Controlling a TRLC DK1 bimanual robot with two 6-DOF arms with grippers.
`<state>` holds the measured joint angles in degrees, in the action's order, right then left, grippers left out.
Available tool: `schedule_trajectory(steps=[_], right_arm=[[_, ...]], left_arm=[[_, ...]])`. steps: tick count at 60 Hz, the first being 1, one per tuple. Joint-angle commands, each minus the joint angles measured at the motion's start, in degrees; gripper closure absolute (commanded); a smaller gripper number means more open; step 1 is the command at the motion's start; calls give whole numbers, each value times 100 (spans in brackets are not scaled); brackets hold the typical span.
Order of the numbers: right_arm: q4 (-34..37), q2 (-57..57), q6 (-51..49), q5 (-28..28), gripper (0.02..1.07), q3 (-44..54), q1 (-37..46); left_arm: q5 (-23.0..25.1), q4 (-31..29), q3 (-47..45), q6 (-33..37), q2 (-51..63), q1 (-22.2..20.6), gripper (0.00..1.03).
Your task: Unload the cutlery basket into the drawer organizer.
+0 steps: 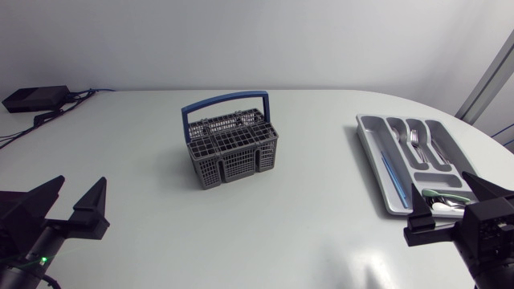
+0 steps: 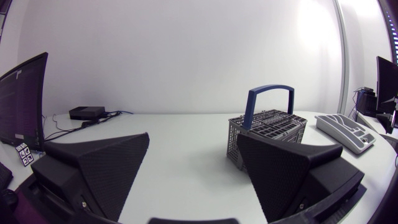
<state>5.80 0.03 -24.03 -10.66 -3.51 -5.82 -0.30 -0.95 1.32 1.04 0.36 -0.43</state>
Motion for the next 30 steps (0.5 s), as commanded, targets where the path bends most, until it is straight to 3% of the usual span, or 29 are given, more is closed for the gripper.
schedule_trajectory(steps=[1, 30], right_arm=[[-108, -28, 421, 90, 6, 179, 85], [-458, -10, 1892, 814, 6, 307, 454]], left_arm=[[30, 95, -132, -104, -36, 43, 4], [30, 95, -132, -104, -36, 43, 4]])
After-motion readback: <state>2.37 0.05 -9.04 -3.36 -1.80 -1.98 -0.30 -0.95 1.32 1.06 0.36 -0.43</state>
